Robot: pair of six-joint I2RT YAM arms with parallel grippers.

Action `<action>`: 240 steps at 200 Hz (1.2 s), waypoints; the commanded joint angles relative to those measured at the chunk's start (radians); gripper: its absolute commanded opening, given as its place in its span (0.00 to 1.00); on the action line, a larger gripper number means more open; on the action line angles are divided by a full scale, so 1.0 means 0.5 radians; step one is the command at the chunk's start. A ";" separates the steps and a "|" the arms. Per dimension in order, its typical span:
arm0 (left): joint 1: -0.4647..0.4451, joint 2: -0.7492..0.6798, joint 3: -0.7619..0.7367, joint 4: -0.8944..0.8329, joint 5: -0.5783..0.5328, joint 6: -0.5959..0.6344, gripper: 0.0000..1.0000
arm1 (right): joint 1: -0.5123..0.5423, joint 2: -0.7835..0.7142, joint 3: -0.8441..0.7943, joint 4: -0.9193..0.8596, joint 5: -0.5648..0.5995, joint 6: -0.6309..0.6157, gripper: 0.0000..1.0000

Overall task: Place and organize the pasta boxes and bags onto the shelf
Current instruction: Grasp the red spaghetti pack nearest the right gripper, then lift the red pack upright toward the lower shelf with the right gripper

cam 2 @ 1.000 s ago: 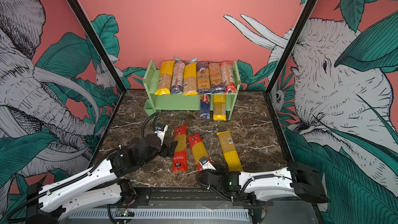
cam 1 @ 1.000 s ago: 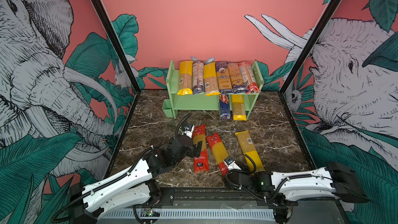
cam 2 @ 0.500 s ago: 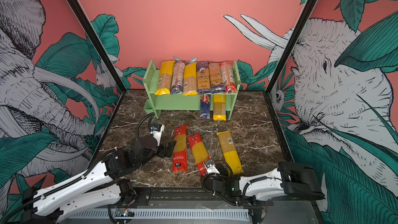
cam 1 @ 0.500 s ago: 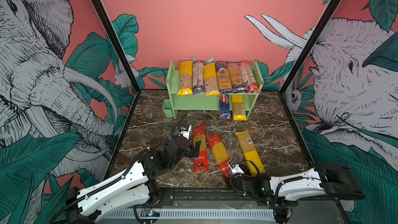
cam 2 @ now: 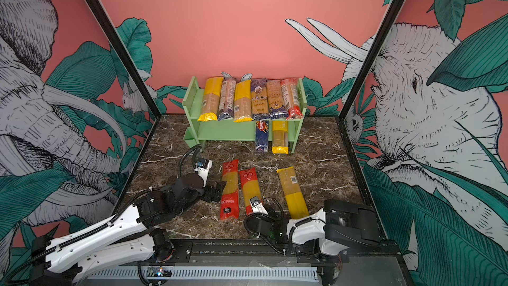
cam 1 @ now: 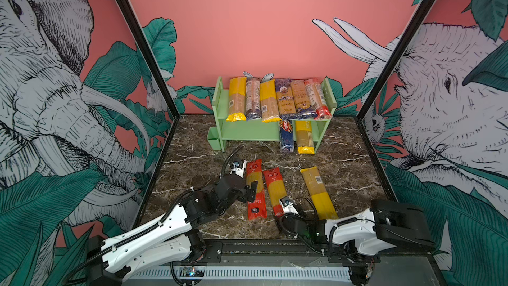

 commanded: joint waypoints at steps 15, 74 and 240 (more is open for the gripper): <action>-0.010 -0.126 0.035 -0.096 -0.071 -0.052 0.99 | -0.079 0.046 -0.111 -0.126 -0.203 0.056 0.06; -0.010 -0.194 0.084 -0.185 -0.136 -0.004 0.99 | -0.024 -0.281 -0.029 -0.319 -0.208 -0.001 0.00; -0.010 -0.472 0.035 -0.292 -0.297 0.098 0.99 | -0.048 -0.706 0.934 -1.119 0.198 -0.545 0.00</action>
